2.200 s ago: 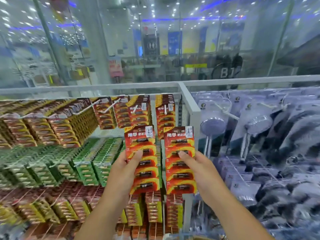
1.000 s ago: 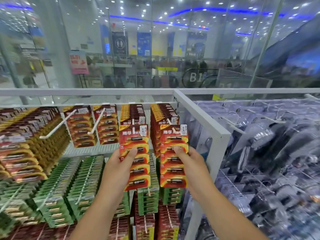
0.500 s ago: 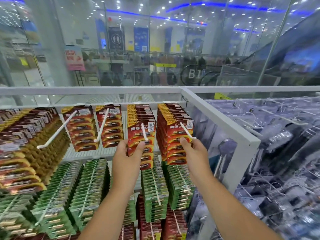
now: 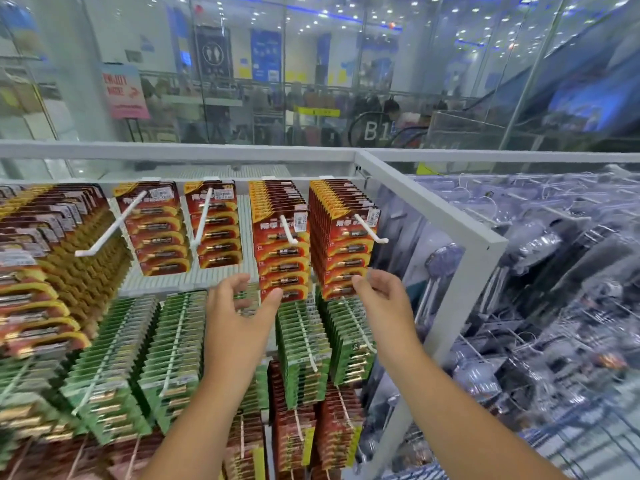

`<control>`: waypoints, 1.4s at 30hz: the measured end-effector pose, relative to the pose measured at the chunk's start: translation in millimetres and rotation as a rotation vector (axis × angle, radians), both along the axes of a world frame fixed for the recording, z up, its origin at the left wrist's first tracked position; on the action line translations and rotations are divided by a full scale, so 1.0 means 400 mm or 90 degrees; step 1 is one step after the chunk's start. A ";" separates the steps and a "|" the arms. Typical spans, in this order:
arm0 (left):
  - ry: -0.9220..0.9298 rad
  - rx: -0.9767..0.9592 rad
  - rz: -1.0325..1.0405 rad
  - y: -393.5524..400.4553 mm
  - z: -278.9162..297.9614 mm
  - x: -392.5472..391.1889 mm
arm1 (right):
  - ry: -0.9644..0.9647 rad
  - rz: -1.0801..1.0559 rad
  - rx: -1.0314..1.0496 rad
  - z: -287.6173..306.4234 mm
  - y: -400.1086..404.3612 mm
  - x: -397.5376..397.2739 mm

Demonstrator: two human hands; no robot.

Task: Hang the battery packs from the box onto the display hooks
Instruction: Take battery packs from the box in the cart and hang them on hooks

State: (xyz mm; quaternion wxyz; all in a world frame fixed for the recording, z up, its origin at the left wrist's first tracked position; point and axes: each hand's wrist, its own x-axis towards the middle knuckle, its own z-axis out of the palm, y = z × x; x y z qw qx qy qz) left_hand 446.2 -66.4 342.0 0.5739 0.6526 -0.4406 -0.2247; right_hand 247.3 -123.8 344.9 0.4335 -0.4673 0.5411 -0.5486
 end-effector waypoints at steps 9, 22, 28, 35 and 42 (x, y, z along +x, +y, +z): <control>0.010 0.062 -0.141 0.142 -0.085 -0.095 | 0.025 0.099 0.026 -0.103 0.201 -0.050; 0.010 0.256 -0.344 0.196 -0.346 -0.432 | 0.048 -0.068 0.234 -0.367 0.417 -0.475; -0.028 0.355 -0.379 0.196 -0.475 -0.634 | 0.072 -0.122 0.328 -0.505 0.442 -0.696; -0.102 0.475 -0.375 0.230 -0.685 -0.897 | 0.130 -0.153 0.441 -0.731 0.447 -0.940; -0.183 0.603 -0.367 0.263 -0.973 -1.105 | 0.246 -0.104 0.555 -0.989 0.427 -1.094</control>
